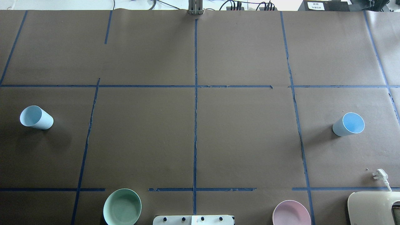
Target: Stack blue cups with both arms
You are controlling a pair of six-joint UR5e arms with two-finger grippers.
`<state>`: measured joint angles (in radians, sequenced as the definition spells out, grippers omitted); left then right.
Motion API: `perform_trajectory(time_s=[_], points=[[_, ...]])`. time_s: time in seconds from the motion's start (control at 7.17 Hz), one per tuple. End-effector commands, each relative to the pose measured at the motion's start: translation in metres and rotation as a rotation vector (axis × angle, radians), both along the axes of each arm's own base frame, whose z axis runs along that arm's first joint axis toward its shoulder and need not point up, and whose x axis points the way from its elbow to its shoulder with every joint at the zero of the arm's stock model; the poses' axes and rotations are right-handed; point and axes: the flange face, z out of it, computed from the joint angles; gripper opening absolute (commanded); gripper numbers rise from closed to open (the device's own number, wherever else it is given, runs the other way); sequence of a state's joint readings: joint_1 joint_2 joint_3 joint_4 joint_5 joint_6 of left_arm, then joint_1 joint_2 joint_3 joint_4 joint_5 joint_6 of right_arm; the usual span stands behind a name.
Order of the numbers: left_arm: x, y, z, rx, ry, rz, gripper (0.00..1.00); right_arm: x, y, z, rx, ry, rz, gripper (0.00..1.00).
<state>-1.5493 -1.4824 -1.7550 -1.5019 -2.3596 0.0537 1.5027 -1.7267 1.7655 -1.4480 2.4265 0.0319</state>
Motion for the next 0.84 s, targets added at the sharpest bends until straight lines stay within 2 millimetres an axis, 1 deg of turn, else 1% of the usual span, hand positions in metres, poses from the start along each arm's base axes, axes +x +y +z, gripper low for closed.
perform_trajectory(time_s=[0.0,0.14,0.28,0.42,0.56,0.7], points=[[0.0,0.0,-0.008,0.063,-0.005,0.036,1.0,0.001,0.0,-0.005,0.009,0.005,0.003,1.0],[0.0,0.002,-0.004,0.049,-0.011,0.034,1.0,0.002,0.001,0.0,0.002,0.019,0.006,1.0],[0.0,0.002,-0.007,0.051,-0.009,0.028,1.0,0.003,0.003,0.001,-0.001,0.021,0.006,1.0],[0.001,0.0,-0.006,0.052,-0.011,0.03,1.0,0.003,0.003,0.002,-0.002,0.021,0.006,1.0],[0.001,-0.001,-0.013,0.069,0.001,0.03,1.0,0.003,0.004,0.003,-0.004,0.021,0.006,1.0],[0.001,0.0,-0.013,0.069,-0.002,0.03,1.0,0.003,0.005,0.006,-0.007,0.023,0.005,1.0]])
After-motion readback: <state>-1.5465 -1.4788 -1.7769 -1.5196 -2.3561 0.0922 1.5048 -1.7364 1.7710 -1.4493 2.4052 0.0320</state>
